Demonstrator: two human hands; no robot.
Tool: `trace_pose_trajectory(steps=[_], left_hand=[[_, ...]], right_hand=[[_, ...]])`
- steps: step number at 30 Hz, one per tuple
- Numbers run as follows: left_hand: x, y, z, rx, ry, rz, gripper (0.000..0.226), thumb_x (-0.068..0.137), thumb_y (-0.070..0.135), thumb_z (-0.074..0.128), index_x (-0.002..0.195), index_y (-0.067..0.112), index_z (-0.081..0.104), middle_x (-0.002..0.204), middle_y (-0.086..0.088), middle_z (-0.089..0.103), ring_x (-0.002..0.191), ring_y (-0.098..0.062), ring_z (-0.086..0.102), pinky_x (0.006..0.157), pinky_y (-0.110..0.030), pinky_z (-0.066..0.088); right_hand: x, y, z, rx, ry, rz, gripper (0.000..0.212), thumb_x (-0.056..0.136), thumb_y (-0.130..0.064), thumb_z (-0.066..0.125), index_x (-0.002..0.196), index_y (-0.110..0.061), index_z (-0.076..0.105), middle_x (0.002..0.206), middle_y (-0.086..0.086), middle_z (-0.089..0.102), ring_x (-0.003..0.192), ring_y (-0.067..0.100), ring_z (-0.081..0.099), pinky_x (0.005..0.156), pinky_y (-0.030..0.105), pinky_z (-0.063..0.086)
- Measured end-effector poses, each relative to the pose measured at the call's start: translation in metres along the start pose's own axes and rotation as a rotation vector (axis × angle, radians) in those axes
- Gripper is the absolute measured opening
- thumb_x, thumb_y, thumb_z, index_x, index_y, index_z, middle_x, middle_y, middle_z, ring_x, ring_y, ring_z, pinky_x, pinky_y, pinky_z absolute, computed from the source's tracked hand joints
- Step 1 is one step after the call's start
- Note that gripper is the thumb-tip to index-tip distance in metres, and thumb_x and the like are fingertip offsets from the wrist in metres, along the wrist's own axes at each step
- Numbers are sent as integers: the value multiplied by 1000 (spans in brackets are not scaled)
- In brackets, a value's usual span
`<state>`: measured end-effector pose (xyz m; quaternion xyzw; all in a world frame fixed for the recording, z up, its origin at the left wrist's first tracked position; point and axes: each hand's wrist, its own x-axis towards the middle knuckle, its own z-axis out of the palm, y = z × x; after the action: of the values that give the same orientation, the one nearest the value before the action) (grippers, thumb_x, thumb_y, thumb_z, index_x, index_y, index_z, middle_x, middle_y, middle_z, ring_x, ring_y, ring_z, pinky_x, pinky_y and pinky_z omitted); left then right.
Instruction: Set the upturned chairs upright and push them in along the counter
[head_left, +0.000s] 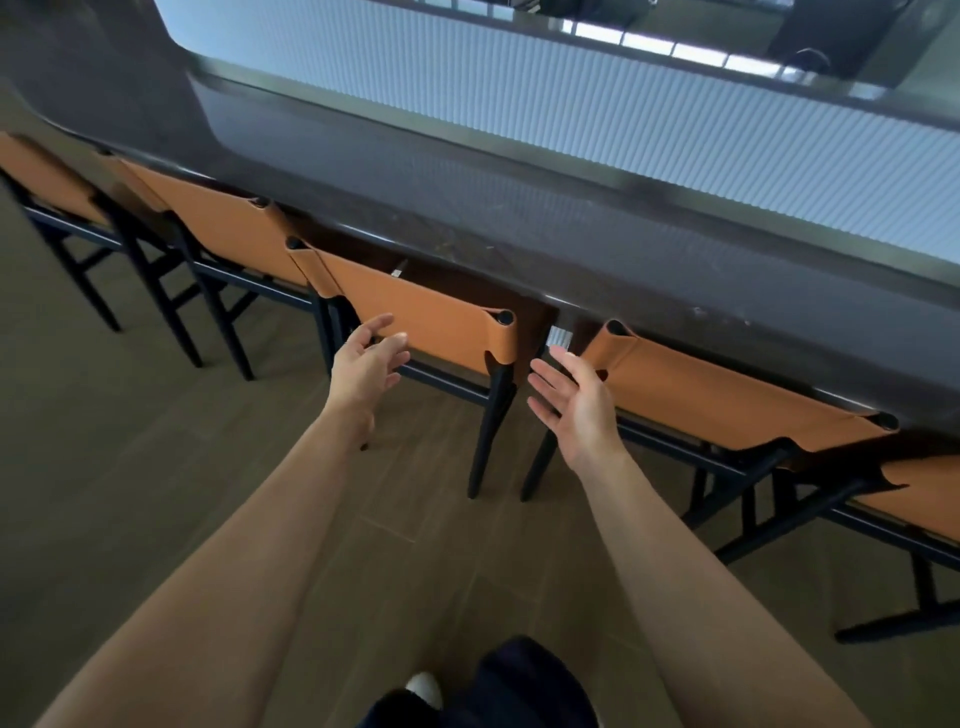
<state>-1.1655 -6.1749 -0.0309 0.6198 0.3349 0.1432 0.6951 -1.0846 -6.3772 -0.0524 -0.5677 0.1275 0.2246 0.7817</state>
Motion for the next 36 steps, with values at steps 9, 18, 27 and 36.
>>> trace_pose_trajectory(steps=[9,18,27,36], left_hand=[[77,12,-27,-52,17,-65,35,96,29,56,129,17,54,116,-4,66,108,-18,62,101,-44,47],[180,23,-12,-96,22,-257,21,97,33,55,111,18,55,116,-6,64,106,-21,62,99,-45,48],[261,17,0,-88,51,-434,43,94,35,59,129,12,48,117,-7,61,99,-21,62,101,-50,46],[335,2,-15,-46,40,-557,48,91,33,61,133,14,50,126,-9,60,97,-24,65,85,-41,52]], right_hand=[[56,5,74,83,-25,129,37,100,-38,48,129,-18,57,120,6,67,111,23,63,94,41,50],[138,-2,122,263,24,346,47,99,-36,50,137,-8,45,122,15,64,113,31,60,97,45,46],[191,3,154,392,211,462,36,98,-28,50,127,-6,47,132,19,58,118,34,58,87,46,48],[215,23,170,384,353,567,45,95,-39,56,118,0,52,119,20,60,106,36,61,83,46,50]])
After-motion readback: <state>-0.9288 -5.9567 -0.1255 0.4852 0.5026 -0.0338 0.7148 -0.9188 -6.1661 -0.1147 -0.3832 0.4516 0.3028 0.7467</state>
